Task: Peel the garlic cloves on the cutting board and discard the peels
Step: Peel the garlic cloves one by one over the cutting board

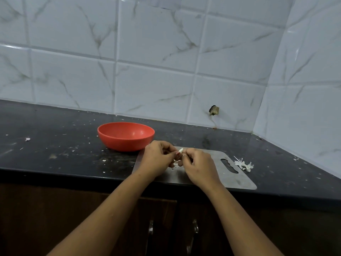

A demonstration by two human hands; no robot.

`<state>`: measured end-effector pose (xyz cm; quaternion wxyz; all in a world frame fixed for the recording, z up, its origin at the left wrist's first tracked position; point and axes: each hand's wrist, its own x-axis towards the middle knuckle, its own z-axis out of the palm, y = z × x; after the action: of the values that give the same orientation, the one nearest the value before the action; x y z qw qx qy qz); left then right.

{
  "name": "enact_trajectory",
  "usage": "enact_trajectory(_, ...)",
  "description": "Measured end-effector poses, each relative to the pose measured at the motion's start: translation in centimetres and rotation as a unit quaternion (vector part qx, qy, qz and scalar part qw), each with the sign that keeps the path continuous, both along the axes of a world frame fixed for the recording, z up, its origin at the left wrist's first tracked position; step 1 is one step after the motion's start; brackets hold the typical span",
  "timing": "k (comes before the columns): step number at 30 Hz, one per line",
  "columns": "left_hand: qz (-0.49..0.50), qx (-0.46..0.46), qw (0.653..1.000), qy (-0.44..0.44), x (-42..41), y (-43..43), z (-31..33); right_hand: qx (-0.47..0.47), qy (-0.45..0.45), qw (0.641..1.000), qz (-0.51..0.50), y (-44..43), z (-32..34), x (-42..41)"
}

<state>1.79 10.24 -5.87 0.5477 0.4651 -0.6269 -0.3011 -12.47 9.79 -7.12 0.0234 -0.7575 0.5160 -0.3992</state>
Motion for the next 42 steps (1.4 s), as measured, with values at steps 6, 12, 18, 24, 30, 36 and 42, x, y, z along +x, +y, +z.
enact_trajectory(6, -0.02, 0.009, 1.0, 0.01, 0.0, -0.1, -0.1, 0.0, -0.022, 1.0, 0.001, 0.3, 0.1, -0.1)
enact_trajectory(12, -0.042, 0.03, 0.997, 0.051, 0.1, -0.1, -0.1, 0.011, -0.071, 0.997, 0.015, 0.5, 0.4, 0.0)
enact_trajectory(18, -0.076, 0.05, 0.991, 0.096, 0.2, -0.3, 0.0, 0.021, -0.127, 0.991, 0.022, 0.1, 0.4, 0.0)
enact_trajectory(24, -0.09, 0.062, 0.986, 0.13, 0.4, -0.2, 0.2, 0.027, -0.193, 0.981, 0.017, 0.4, 0.7, -0.3)
enact_trajectory(30, -0.079, 0.065, 0.986, 0.133, 0.3, -0.3, 0.2, 0.033, -0.248, 0.967, 0.04, 0.3, 0.7, -0.4)
enact_trajectory(36, -0.058, 0.053, 0.991, 0.106, 0.2, -0.5, -0.1, 0.042, -0.237, 0.963, 0.12, 0.6, 1.0, -0.5)
enact_trajectory(42, -0.061, 0.031, 0.993, 0.095, 0.4, 0.0, 0.0, 0.057, -0.292, 0.947, 0.12, 0.6, 1.0, -0.6)
